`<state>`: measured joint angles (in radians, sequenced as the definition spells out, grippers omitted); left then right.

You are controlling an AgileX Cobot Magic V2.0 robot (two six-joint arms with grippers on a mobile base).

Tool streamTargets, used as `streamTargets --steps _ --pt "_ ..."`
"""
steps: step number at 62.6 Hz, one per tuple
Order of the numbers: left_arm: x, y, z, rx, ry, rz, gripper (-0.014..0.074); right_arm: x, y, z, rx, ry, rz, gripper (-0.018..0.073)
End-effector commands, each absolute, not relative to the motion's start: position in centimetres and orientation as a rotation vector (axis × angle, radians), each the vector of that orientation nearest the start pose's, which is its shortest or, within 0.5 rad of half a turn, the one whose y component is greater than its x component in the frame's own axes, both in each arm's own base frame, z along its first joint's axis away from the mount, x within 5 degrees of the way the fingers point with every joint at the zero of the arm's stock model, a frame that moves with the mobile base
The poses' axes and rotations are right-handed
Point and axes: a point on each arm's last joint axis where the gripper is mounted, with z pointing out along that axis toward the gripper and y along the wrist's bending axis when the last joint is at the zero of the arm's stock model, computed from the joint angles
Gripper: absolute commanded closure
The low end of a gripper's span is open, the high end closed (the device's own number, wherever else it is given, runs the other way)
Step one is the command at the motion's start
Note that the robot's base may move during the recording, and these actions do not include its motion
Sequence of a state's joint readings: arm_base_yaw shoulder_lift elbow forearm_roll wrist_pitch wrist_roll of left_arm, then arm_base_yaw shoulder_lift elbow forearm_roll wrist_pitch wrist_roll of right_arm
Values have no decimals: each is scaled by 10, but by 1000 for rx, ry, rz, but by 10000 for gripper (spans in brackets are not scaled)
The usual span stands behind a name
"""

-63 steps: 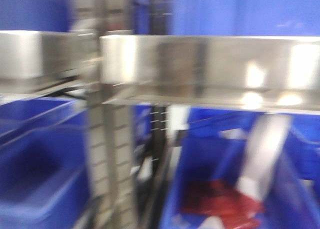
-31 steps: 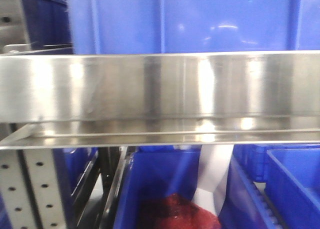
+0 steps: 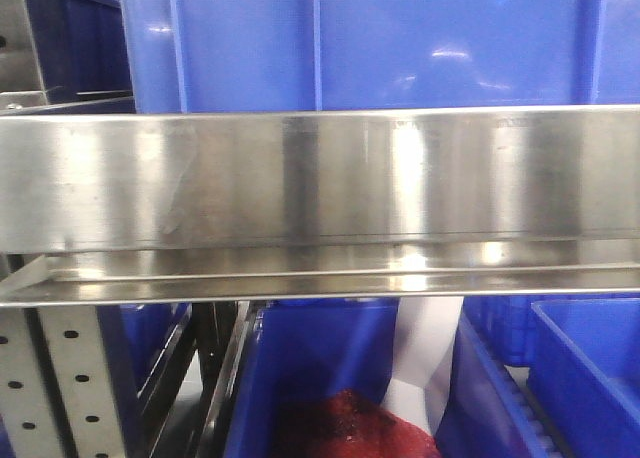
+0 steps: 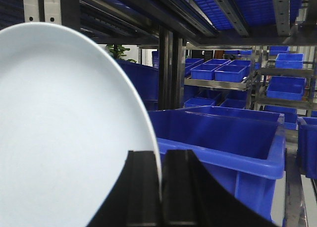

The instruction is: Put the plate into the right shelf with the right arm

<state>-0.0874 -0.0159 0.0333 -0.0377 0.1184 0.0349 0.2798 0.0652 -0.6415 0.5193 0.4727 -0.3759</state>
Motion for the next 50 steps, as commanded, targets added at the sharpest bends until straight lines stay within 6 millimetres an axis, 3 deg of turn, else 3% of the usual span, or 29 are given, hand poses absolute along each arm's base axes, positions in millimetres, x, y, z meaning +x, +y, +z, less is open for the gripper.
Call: streamTargets --steps 1,39,50 --pt "56 -5 197 65 1536 -83 643 -15 14 388 -255 1222 476 495" --pt "56 -5 197 65 1536 -83 643 -16 8 396 -193 1133 459 495" --pt "56 -5 197 65 1536 -83 643 -3 8 409 -140 1110 464 495"
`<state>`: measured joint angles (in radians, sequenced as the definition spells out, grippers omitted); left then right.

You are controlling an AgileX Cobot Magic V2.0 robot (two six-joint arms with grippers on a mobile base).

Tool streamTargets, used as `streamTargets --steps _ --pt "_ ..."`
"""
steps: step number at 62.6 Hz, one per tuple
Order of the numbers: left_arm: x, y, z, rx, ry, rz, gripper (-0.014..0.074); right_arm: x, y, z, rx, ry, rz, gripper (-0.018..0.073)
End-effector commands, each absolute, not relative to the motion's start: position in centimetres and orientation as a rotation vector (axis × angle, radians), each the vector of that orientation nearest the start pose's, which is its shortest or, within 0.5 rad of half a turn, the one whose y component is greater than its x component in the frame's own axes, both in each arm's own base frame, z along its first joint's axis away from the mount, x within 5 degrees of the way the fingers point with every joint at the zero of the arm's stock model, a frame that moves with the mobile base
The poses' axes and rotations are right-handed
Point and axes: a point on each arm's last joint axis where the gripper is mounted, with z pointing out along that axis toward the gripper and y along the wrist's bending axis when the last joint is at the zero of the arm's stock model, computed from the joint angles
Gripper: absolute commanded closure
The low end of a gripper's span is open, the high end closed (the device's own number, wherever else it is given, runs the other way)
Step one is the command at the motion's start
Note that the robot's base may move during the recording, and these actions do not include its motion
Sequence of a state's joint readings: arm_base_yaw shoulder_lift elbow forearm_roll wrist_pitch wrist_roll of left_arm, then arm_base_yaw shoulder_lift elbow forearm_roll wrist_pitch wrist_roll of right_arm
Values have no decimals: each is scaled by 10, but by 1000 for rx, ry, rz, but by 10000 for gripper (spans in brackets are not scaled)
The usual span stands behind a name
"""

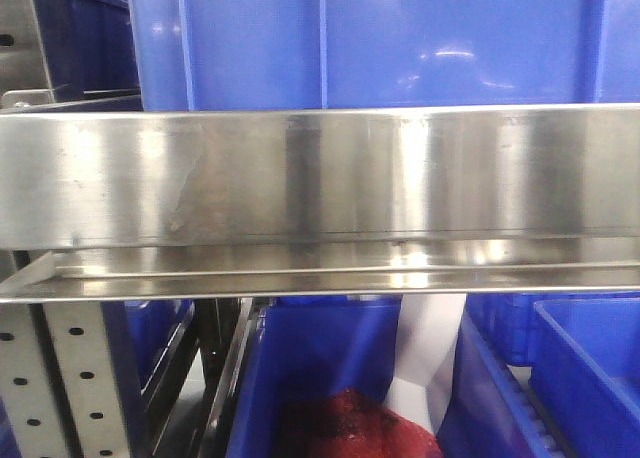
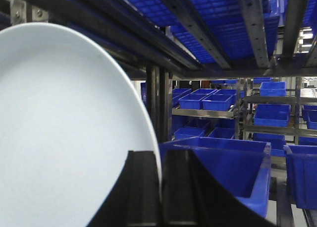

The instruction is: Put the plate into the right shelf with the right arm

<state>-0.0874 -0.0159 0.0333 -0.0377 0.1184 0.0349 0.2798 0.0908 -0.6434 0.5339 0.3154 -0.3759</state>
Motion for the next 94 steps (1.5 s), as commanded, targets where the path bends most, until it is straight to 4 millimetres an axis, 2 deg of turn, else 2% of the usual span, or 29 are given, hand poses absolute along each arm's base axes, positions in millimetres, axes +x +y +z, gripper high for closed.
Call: streamTargets --steps 1,6,10,18,28,32,44,54,61,67,76,85,94 --pt "56 -5 197 65 1536 -83 643 -2 8 413 -135 1104 463 495" --pt "56 -5 197 65 1536 -83 643 10 11 425 -128 1120 460 495" --pt "56 -5 197 65 1536 -83 643 27 16 439 -128 1157 458 495" --pt "56 -5 197 65 1536 -83 643 73 29 465 -128 1240 453 495" --pt "56 -5 197 65 1536 -83 643 130 41 481 -90 1283 427 495" --pt "56 -5 197 65 1536 -83 643 145 43 485 -75 1280 416 495" --pt "56 -5 197 65 1536 -83 643 206 60 479 -70 1376 401 491" --pt "56 -5 197 65 1536 -83 643 239 69 465 -73 1450 392 491" --pt "56 -5 197 65 1536 -83 643 255 74 454 -77 1497 389 474" --pt "56 -5 197 65 1536 -83 643 260 81 448 -95 1528 401 396" --pt "56 -5 197 65 1536 -83 643 258 92 445 -129 1540 434 228" --pt "56 -5 197 65 1536 -83 643 257 96 446 -138 1537 444 109" --pt "56 -5 197 65 1536 -83 643 257 95 446 -138 1534 445 82"
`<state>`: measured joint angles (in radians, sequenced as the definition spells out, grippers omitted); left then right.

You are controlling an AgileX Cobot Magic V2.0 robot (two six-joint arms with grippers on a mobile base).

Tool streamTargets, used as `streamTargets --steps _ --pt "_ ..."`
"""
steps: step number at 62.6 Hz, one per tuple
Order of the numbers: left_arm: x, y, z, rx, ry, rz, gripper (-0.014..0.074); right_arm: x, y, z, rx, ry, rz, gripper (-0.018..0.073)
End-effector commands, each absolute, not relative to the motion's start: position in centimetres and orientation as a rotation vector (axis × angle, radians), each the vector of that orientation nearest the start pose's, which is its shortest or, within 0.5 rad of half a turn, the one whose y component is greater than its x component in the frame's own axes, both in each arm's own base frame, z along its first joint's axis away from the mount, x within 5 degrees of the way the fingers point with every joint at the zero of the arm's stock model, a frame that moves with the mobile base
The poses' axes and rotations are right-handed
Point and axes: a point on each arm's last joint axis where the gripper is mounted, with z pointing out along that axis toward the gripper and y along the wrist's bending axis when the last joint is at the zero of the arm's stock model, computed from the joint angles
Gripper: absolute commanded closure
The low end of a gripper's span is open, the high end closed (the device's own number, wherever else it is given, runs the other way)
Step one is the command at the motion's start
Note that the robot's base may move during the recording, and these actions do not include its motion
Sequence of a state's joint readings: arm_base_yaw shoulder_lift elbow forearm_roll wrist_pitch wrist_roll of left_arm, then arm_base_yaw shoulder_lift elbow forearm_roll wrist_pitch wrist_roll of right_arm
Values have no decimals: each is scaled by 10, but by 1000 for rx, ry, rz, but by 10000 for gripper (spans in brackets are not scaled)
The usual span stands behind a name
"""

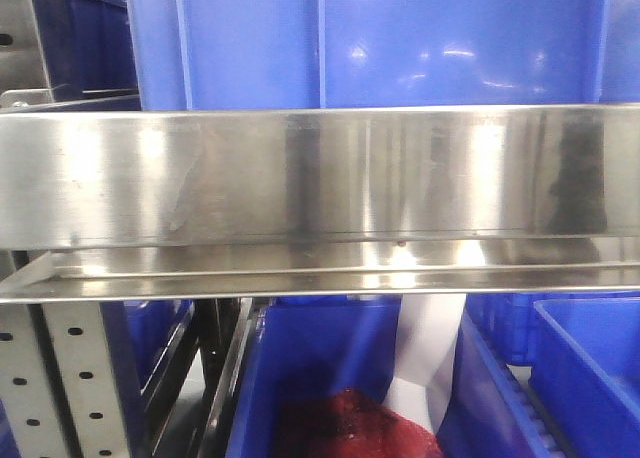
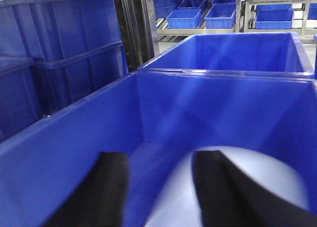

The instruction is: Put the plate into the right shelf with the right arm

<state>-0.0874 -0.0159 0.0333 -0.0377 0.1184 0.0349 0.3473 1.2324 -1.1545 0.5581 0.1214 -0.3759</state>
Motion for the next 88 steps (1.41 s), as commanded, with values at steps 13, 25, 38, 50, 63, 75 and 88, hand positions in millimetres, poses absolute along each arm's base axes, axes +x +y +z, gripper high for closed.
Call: streamTargets --steps 13,25,38,50,63,75,88 --pt "56 -5 197 65 1536 -83 643 232 88 463 -150 1486 464 87" --pt "56 -5 197 65 1536 -83 643 185 75 488 -185 1417 498 313" --pt "56 -5 197 65 1536 -83 643 145 62 506 -197 1330 515 503" --pt "56 -5 197 65 1536 -83 643 124 55 514 -196 1274 519 503" --pt "56 -5 197 65 1536 -83 643 122 54 515 -196 1270 520 503" --pt "56 -5 197 65 1536 -83 643 122 54 515 -196 1270 520 503" --pt "56 -5 197 65 1536 -83 643 123 53 513 -195 1250 485 503"
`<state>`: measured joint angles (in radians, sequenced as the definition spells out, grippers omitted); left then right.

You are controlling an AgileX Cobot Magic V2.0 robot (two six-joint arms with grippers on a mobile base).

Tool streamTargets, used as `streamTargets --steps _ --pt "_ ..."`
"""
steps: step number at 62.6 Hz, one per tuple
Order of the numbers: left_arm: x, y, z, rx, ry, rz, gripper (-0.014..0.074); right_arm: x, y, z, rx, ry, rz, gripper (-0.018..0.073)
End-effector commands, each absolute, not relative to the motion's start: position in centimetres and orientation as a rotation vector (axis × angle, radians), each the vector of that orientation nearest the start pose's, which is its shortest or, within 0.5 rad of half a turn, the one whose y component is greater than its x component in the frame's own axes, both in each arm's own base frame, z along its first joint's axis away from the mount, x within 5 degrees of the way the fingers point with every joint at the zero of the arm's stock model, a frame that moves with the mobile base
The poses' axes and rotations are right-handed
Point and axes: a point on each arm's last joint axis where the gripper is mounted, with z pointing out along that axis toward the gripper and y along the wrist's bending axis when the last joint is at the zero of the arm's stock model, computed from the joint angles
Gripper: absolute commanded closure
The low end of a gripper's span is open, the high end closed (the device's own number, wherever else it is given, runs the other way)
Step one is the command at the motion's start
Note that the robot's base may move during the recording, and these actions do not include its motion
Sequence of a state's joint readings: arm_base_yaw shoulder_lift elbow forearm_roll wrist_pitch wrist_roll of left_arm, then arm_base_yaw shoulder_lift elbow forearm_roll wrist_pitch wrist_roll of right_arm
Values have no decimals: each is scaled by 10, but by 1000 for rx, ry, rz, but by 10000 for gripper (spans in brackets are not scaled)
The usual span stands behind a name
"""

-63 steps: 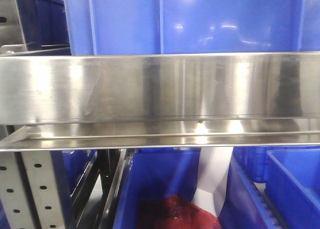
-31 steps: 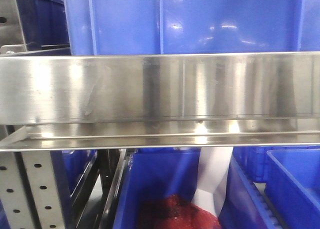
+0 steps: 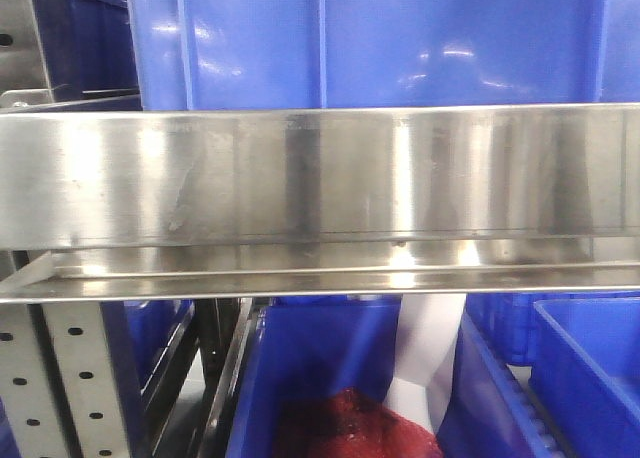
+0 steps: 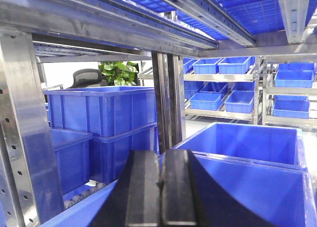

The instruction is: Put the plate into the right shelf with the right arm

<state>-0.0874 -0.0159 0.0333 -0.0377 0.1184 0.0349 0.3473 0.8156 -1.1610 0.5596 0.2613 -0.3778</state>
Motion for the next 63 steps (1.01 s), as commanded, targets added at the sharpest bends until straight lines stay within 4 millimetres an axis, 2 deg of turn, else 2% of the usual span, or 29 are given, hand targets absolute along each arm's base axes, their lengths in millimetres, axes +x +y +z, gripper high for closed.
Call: streamTargets --steps 1,15,36,54,63 --pt "56 -5 197 65 1536 -83 643 123 52 512 -195 1248 479 503" --pt "56 -5 197 65 1536 -83 643 114 42 489 -190 1290 394 503" --pt "56 -5 197 65 1536 -83 643 79 15 445 -100 1310 192 503" --pt "56 -5 197 65 1536 -83 643 49 4 394 -45 1308 86 503" --pt "56 -5 197 65 1536 -83 643 43 2 361 -15 1324 49 503"
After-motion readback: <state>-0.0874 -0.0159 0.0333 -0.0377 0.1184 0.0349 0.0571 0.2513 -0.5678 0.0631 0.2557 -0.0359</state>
